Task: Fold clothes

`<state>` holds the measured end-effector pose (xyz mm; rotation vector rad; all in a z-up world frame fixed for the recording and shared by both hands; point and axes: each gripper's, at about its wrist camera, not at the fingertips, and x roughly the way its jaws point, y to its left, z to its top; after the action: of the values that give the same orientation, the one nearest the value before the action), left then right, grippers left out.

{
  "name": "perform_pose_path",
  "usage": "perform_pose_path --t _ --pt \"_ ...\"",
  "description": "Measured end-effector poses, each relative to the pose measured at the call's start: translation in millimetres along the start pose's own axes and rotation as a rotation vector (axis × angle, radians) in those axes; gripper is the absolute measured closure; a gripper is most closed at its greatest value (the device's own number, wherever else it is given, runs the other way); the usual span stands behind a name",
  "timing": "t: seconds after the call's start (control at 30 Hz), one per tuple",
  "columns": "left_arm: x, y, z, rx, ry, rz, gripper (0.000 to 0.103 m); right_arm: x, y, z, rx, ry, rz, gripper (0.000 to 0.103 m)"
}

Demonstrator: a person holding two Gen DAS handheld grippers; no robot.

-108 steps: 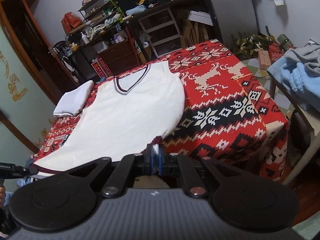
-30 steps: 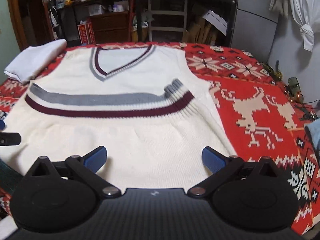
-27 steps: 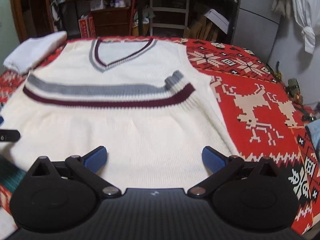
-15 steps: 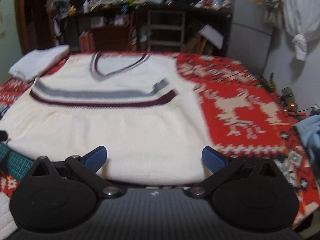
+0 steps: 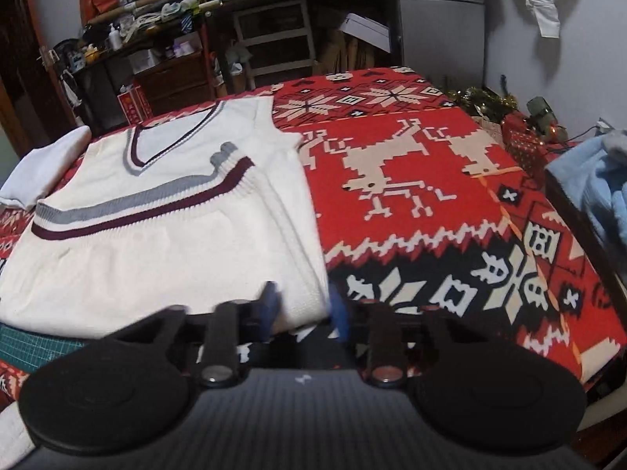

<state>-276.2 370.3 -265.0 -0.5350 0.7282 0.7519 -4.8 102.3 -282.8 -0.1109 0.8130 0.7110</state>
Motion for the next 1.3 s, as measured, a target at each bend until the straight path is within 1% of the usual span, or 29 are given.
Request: perform_pose_path --t 0.03,0.2,0.3,0.37,0.47,0.5,0.53,0.57,0.6,0.63,0.7,0.77,0.8,0.83,0.87,0.93,0.97,1.03,1.07,1.13,1.2,1.23,1.3 --pt "-2.7 0.3 -0.1 0.005 0.0 0.001 0.096 -0.4 0.9 0.7 0.002 0.002 0.0 0.087" --pt "-19.9 2.3 -2.7 0.032 -0.002 0.003 0.096 -15.6 4.9 1.1 -0.001 -0.001 0.008 0.09" --pt "-37.2 8.7 -14.0 0.029 0.011 -0.016 0.096 -33.1 4.6 -3.0 0.0 0.012 0.024 0.091" --pt "-47.5 13.1 -22.1 0.023 0.019 -0.025 0.096 -47.6 1.2 -11.0 0.015 0.02 0.039 0.091" --pt "-54.7 17.8 -30.7 0.007 0.01 -0.008 0.096 -65.8 -4.9 -30.0 0.03 0.037 0.052 0.09" --pt "-57.0 19.4 -33.6 0.002 0.007 -0.002 0.094 -69.3 -7.7 -37.6 0.038 0.045 0.055 0.09" --pt "-59.4 21.0 -36.5 -0.004 0.004 0.004 0.087 -72.1 -10.2 -43.8 0.045 0.049 0.052 0.09" --pt "-61.8 22.6 -39.4 -0.009 0.001 0.01 0.081 -74.2 -12.3 -48.9 0.05 0.049 0.043 0.088" --pt "-64.2 24.2 -42.3 -0.014 -0.002 0.016 0.071 -76.2 -14.5 -53.9 0.056 0.049 0.035 0.088" --pt "-66.5 25.8 -45.2 -0.02 -0.005 0.022 0.068 -78.7 -17.1 -56.9 0.064 0.044 0.027 0.078" --pt "-72.9 26.3 -39.7 -0.017 -0.033 0.034 0.068 -86.0 -21.7 -54.6 0.075 0.013 0.015 0.077" --pt "-78.7 22.0 -26.9 0.01 -0.081 0.047 0.069 -90.9 -18.7 -44.5 0.031 -0.019 -0.005 0.077" --pt "-78.5 17.9 -19.5 0.026 -0.098 0.031 0.069 -92.6 -14.3 -37.2 -0.007 -0.037 -0.01 0.077" --pt "-76.1 12.7 -12.2 0.042 -0.106 0.004 0.073 -93.1 -8.2 -29.8 -0.043 -0.055 -0.003 0.077" --pt "-72.4 6.7 -5.3 0.057 -0.111 -0.025 0.074 -92.6 -1.5 -22.6 -0.076 -0.069 0.011 0.077" --pt "-59.4 -8.0 6.2 0.083 -0.106 -0.085 0.084 -82.3 14.7 -10.3 -0.133 -0.075 0.042 0.078" --pt "-50.7 -15.1 10.1 0.091 -0.097 -0.108 0.086 -75.7 23.3 -4.5 -0.16 -0.074 0.058 0.081" --pt "-31.3 -27.5 15.4 0.108 -0.068 -0.135 0.092 -60.0 39.6 6.0 -0.204 -0.067 0.085 0.082" --pt "-20.6 -31.6 17.9 0.114 -0.051 -0.137 0.093 -48.6 46.7 9.4 -0.211 -0.054 0.091 0.082" --pt "-1.9 -34.1 22.2 0.111 -0.024 -0.135 0.094 -26.0 58.9 16.0 -0.217 -0.028 0.104 0.083" --pt "13.4 -33.3 26.0 0.101 -0.003 -0.131 0.094 -3.2 65.3 20.6 -0.209 -0.001 0.111 0.088" --pt "16.3 -31.1 27.4 0.095 -0.004 -0.13 0.094 7.1 66.2 22.1 -0.207 0.01 0.102 0.094" --pt "22.0 -26.8 30.3 0.083 -0.007 -0.128 0.095 24.5 64.3 25.1 -0.197 0.029 0.078 0.095"
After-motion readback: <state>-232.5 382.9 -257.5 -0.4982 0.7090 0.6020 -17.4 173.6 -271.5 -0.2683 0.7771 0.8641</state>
